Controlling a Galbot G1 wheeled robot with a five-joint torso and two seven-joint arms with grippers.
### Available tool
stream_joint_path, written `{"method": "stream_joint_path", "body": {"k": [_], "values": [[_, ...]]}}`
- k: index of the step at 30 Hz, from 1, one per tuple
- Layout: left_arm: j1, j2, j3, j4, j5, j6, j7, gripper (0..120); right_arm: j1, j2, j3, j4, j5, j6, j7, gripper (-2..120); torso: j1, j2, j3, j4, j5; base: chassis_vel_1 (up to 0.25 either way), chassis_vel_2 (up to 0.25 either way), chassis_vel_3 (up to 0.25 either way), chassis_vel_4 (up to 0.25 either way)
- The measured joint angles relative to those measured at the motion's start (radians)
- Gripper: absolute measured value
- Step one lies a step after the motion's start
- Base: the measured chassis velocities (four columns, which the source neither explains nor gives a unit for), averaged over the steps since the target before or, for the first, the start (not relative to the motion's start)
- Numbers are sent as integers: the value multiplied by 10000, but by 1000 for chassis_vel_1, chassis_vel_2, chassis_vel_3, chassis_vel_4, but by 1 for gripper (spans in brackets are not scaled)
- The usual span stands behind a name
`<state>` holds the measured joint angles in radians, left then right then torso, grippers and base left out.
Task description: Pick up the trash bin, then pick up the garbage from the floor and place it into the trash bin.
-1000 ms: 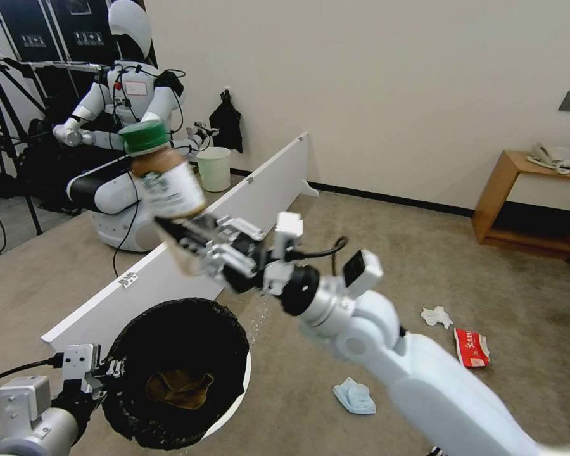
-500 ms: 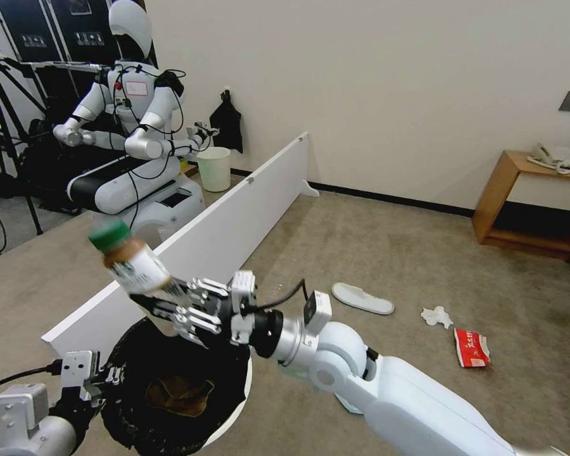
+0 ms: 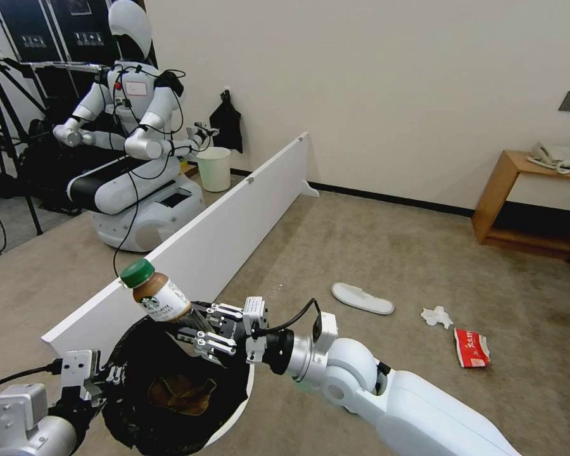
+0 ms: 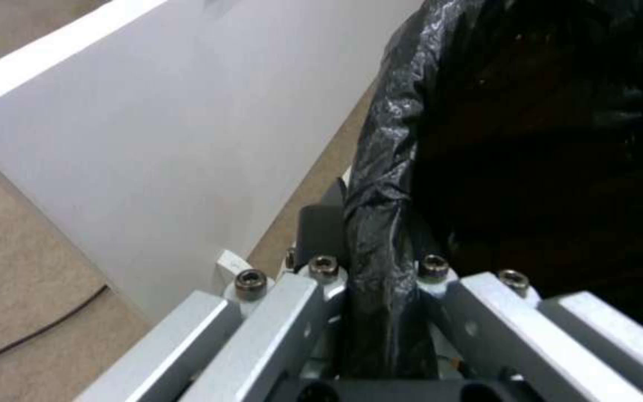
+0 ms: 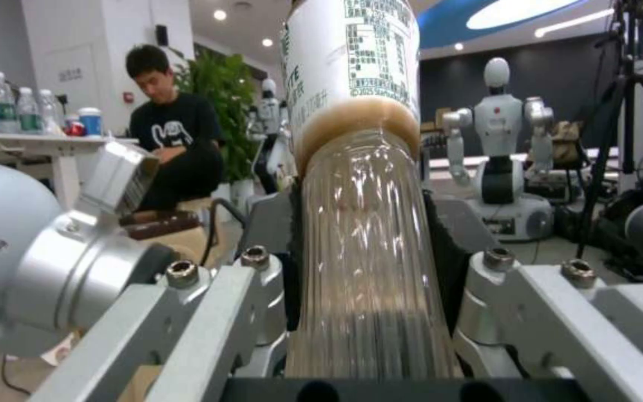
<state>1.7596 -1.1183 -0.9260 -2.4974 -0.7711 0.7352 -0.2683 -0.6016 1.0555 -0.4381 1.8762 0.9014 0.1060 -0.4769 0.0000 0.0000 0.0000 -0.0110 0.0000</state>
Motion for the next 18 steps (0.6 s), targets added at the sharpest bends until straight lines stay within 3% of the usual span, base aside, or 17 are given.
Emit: {"method": "stream_joint_path", "body": {"k": [18], "values": [[63, -68, 56, -28, -135, 0, -64, 3, -36, 89, -382, -80, -385, 122, -81, 94, -1, 0, 0, 0, -2, 0, 0, 0, 0]]}}
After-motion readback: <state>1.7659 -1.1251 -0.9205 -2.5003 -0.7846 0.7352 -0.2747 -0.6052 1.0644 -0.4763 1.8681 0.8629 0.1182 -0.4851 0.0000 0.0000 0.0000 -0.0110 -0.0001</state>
